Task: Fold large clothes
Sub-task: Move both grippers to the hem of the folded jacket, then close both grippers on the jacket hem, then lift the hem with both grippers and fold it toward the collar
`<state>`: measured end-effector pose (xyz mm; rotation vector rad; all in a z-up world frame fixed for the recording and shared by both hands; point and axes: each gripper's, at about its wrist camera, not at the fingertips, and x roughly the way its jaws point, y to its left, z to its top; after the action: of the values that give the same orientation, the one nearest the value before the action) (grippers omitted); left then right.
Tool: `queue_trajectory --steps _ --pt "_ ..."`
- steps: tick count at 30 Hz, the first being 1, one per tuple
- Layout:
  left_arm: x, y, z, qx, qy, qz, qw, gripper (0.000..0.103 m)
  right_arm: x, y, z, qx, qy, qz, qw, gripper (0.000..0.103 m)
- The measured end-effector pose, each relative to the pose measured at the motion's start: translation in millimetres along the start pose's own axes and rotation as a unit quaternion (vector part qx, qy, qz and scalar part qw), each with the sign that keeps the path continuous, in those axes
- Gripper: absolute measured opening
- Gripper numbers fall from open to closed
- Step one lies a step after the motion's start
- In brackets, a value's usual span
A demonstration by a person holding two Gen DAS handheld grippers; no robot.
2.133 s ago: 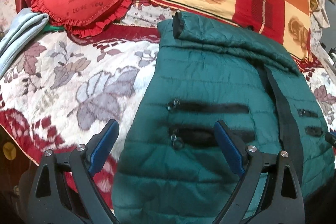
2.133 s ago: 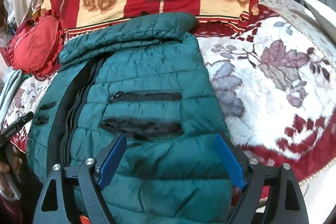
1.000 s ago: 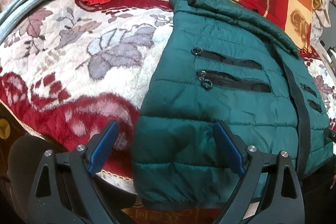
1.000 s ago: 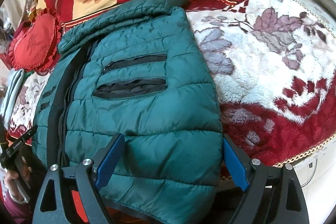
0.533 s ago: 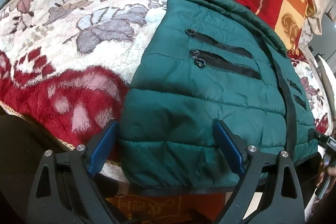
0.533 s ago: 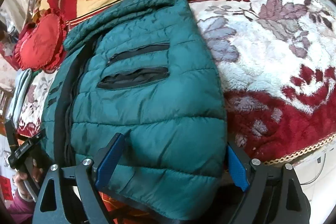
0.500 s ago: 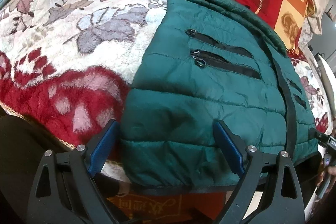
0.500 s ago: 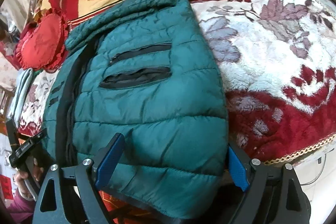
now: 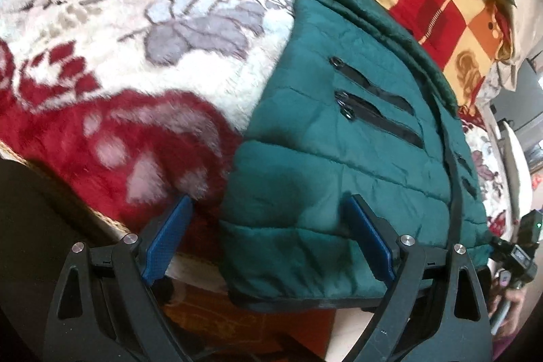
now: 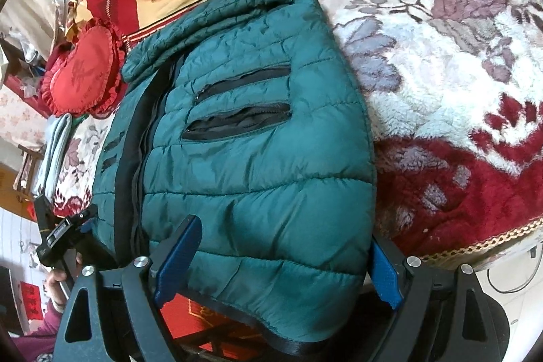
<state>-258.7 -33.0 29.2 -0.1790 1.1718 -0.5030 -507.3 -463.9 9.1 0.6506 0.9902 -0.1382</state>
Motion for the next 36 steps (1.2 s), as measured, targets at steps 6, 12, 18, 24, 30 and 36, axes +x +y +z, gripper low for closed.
queue_trajectory --steps 6,12,18,24,30,36 --pt "8.5 -15.0 -3.4 0.04 0.022 -0.002 0.999 0.092 5.1 2.2 -3.7 -0.015 0.003 -0.012 1.0 0.064" --pt "2.2 -18.7 1.1 0.056 0.022 -0.005 0.9982 0.03 -4.2 9.4 -2.1 -0.05 -0.016 -0.01 0.999 0.024" --pt "-21.7 -30.7 11.0 0.083 -0.003 -0.013 0.9965 0.012 -37.4 25.7 13.8 -0.064 -0.072 0.025 0.995 0.017" --pt "-55.7 -38.4 42.3 0.069 -0.054 -0.04 0.9953 0.012 -66.0 33.6 39.6 -0.052 -0.122 0.059 0.989 0.017" --pt "-77.5 -57.3 89.7 0.053 -0.123 -0.044 0.99 0.012 -80.7 44.2 77.9 -0.05 -0.186 0.046 0.98 0.017" --pt "-74.2 -80.6 136.9 0.042 -0.164 -0.029 0.9851 0.012 -75.5 45.9 127.2 -0.042 -0.219 0.02 0.975 0.017"
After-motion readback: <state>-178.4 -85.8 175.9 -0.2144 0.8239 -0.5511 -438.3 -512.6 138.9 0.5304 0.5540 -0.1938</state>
